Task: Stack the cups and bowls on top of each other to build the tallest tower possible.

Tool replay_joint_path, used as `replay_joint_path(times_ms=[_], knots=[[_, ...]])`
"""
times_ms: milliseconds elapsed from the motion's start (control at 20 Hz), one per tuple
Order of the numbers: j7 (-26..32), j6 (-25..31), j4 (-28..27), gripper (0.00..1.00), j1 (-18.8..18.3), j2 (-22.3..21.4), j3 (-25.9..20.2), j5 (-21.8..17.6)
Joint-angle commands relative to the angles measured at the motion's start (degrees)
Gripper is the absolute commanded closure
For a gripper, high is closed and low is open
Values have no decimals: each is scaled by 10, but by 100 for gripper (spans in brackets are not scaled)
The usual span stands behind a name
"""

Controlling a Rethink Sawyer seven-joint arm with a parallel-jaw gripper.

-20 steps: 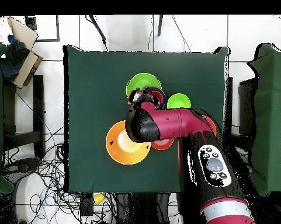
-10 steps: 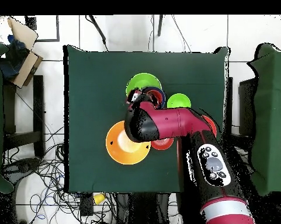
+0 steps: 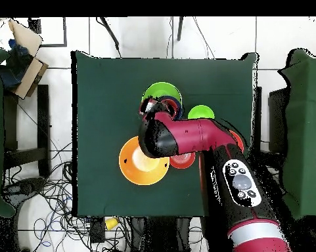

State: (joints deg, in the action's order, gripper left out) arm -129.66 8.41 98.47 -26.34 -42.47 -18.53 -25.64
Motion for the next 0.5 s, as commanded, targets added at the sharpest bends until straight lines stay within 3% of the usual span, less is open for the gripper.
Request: replay_joint_path(times_ms=[50,500], knots=[[20,72,11,0,9,12,-30,-2],[31,90,10,0,8,4,-27,-2]])
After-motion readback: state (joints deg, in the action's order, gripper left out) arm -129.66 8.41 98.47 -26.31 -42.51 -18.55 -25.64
